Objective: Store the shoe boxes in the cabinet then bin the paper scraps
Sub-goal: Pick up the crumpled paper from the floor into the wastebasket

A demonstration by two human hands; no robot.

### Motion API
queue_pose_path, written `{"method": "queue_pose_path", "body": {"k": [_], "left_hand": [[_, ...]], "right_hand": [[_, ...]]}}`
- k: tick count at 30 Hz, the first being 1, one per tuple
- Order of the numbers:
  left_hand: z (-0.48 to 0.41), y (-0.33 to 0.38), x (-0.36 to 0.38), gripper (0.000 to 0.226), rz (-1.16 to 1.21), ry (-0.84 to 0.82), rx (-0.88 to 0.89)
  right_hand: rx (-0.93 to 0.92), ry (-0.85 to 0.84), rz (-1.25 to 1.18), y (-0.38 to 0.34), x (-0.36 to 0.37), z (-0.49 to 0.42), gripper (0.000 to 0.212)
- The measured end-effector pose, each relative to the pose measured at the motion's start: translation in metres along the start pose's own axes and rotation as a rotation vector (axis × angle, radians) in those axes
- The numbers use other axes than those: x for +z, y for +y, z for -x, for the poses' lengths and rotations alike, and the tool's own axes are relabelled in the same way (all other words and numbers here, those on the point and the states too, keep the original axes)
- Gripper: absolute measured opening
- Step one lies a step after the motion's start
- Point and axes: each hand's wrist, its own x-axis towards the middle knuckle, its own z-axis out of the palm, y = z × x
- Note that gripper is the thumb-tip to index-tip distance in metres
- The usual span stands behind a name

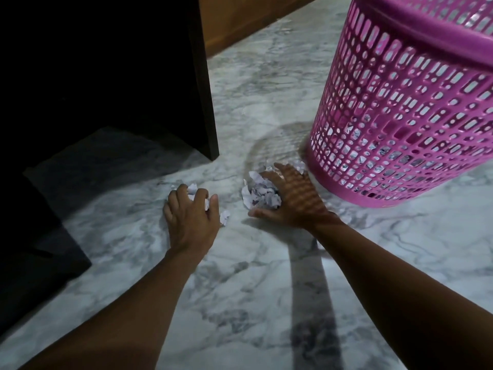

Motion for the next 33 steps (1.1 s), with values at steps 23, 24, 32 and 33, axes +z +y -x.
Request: {"method": "queue_pose_path", "body": {"k": [23,24,32,33], "left_hand": [[0.003,0.004,0.01,0.013,0.05,-0.075,0.07],[0.002,0.005,0.011,0.015,0.048,-0.062,0.066],[-0.003,0.008,0.009,0.014,0.088,-0.019,0.111],[-0.004,0.008,0.008,0.013,0.088,-0.036,0.132]], "right_hand": [[-0.008,0.118,-0.07,-0.017,0.019,0.0,0.042],[-0.023,0.111,-0.095,-0.016,0.018,-0.001,0.042],[-0.034,0.164,-0.209,-0.014,0.02,0.002,0.031],[-0.028,0.158,-0.201,-0.015,0.02,0.001,0.03]]}}
